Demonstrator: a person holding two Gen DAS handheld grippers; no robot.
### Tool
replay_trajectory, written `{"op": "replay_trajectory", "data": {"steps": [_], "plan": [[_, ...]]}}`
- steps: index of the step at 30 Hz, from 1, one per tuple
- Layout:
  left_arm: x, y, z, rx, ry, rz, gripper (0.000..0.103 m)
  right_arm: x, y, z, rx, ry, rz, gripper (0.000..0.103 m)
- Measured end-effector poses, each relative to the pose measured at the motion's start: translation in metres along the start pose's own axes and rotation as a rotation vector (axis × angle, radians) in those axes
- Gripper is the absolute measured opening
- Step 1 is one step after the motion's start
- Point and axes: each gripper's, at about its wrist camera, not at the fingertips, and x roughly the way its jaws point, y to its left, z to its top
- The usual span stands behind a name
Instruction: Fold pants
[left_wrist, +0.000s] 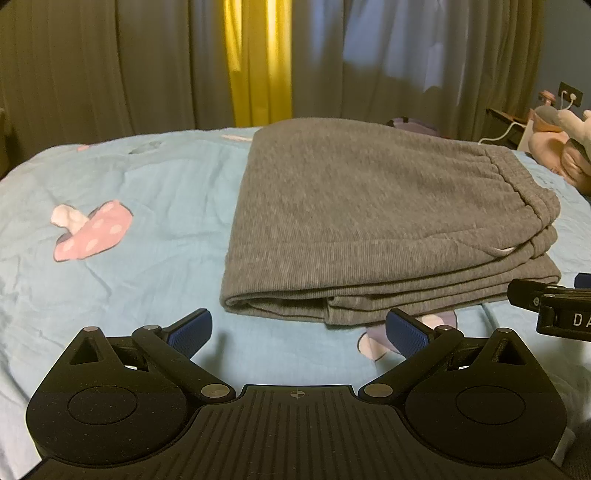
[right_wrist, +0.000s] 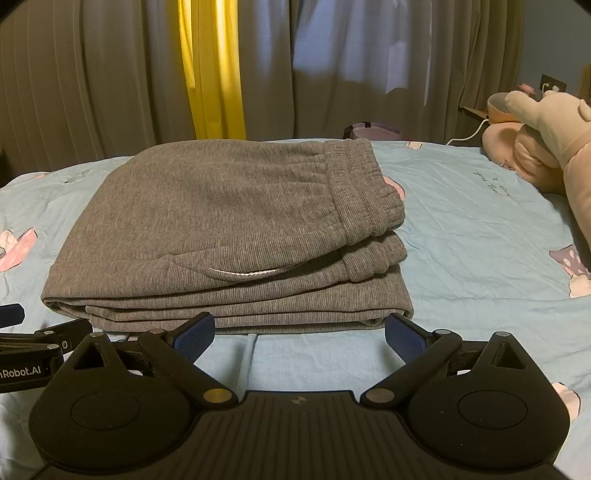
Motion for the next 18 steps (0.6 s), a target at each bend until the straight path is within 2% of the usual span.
{"op": "replay_trajectory", "data": {"steps": [18], "plan": [[0.0001, 0.001, -0.0012, -0.006, 0.005, 0.003, 0.103, -0.0012, 0.0005, 0.0004, 0.005, 0.0, -0.007, 0.099]]}}
